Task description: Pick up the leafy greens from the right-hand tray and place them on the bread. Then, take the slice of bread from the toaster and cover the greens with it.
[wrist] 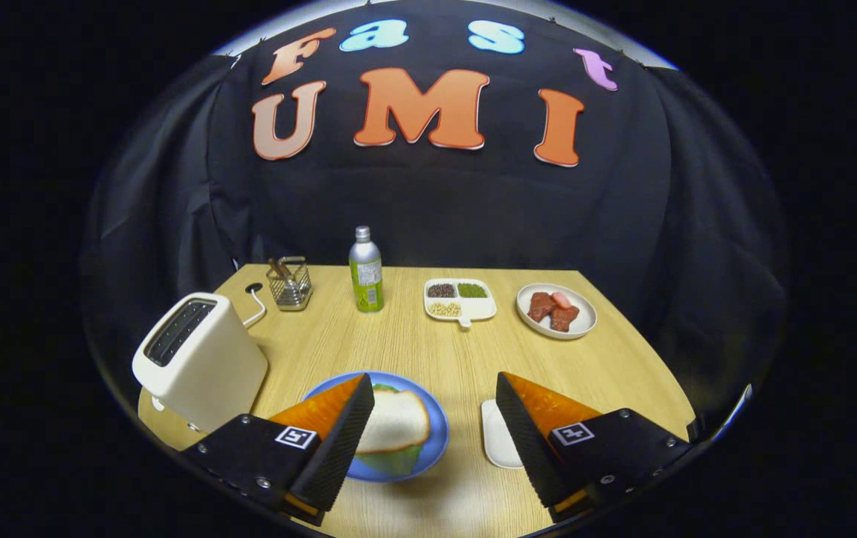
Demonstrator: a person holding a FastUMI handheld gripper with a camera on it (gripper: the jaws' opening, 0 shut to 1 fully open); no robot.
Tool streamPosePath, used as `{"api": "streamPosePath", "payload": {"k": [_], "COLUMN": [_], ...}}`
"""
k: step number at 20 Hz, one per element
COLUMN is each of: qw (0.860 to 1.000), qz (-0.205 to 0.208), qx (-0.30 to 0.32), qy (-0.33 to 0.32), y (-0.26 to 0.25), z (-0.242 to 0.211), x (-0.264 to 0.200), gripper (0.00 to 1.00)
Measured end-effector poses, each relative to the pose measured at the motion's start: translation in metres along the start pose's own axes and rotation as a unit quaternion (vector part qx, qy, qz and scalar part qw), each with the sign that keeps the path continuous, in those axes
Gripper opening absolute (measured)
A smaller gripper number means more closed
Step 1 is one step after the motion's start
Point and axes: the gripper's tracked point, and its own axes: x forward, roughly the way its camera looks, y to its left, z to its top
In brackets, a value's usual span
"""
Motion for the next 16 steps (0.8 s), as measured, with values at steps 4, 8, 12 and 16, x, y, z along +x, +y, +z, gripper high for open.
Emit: {"api": "streamPosePath", "payload": {"k": [4,8,12,16], "qw": [0.999,0.999,0.998,0.998], "qz": [-0.014,-0.026,-0.035,-0.042], "qx": [0.009,0.01,0.02,0.032], "qy": [-0.032,-0.043,-0.044,-0.047], "y": [0.0,0.002,0.003,0.002], "z": [0.017,0.017,0.015,0.017], "x": [-0.025,-0.038,-0.046,-0.051], "gripper": [0.98,0.98,0.98,0.98]}}
